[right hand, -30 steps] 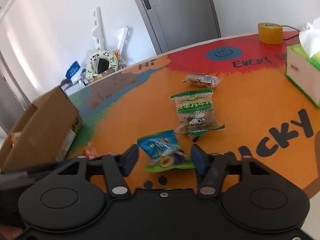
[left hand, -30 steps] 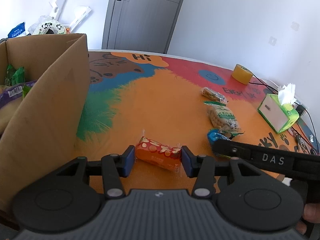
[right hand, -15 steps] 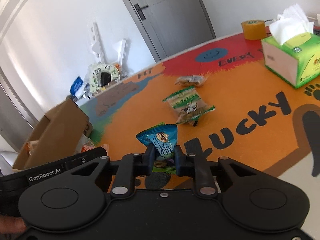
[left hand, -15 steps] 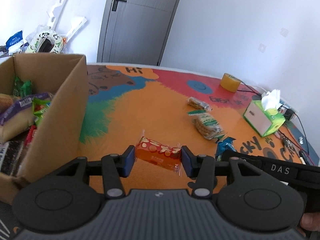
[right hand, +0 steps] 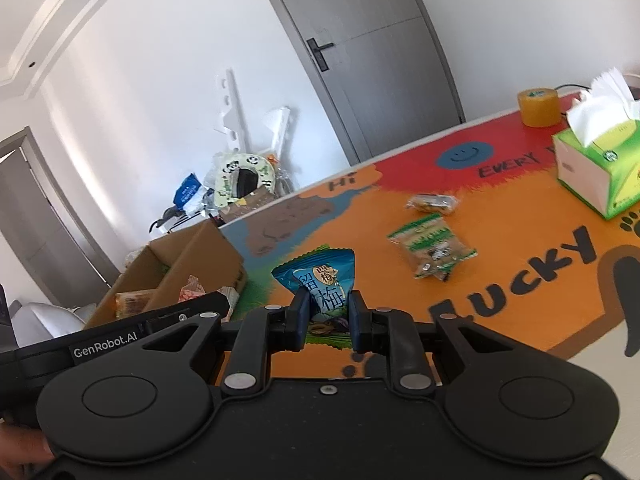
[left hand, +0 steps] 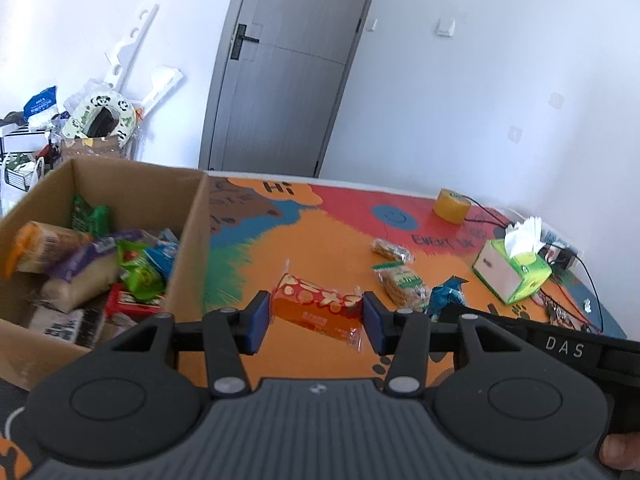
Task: Organize snacks
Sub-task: 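Carry both packets over the cardboard box and open both tools inside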
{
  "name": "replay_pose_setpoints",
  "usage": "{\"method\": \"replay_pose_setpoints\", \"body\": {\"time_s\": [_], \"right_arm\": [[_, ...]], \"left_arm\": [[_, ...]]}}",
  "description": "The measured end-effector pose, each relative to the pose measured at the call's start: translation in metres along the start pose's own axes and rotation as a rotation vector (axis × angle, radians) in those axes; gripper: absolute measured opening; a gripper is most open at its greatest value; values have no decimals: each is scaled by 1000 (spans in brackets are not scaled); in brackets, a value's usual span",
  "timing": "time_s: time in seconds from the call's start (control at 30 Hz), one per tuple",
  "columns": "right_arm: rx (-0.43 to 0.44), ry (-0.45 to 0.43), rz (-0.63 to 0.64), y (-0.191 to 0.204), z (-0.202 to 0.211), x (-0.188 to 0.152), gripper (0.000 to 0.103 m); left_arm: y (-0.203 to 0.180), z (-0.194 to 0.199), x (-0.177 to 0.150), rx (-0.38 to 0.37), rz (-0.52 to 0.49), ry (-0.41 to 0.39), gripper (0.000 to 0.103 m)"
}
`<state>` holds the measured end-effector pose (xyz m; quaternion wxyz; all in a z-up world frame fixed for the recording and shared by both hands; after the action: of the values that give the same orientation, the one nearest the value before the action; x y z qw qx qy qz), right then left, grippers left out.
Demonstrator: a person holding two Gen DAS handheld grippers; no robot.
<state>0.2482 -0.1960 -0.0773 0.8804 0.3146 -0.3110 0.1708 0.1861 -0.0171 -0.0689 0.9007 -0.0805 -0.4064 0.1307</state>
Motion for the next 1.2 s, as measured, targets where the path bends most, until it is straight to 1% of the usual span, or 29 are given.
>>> {"method": "replay_pose_setpoints", "body": {"time_s": [0.33,0.77,1.07,1.2], "right_arm": [[52,-27,52,41,-3,8,21],[100,-35,128,92,-15,15,21],[131,-11,174,124,-32,16,21],[141,3,193,138,-39,16,21]], "left_arm": [[30,38,12,20,30,-70,48],[81,73,24,69,89,-125,48],[119,77,26,104,153,-126,49],[133,75,24,119,180,-108,49]]}}
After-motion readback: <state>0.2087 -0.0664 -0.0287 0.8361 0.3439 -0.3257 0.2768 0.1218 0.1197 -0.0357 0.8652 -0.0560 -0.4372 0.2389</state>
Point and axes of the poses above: each gripper's, at about its wrist camera, not at the fingertips, and z roughly against the way its jaws point, y to its left, x to its top, the point moved 4 cm from there along -z, roughly the way its jaws point, and after that the axes turned 12 degrees about y, right-handed, at the moved point
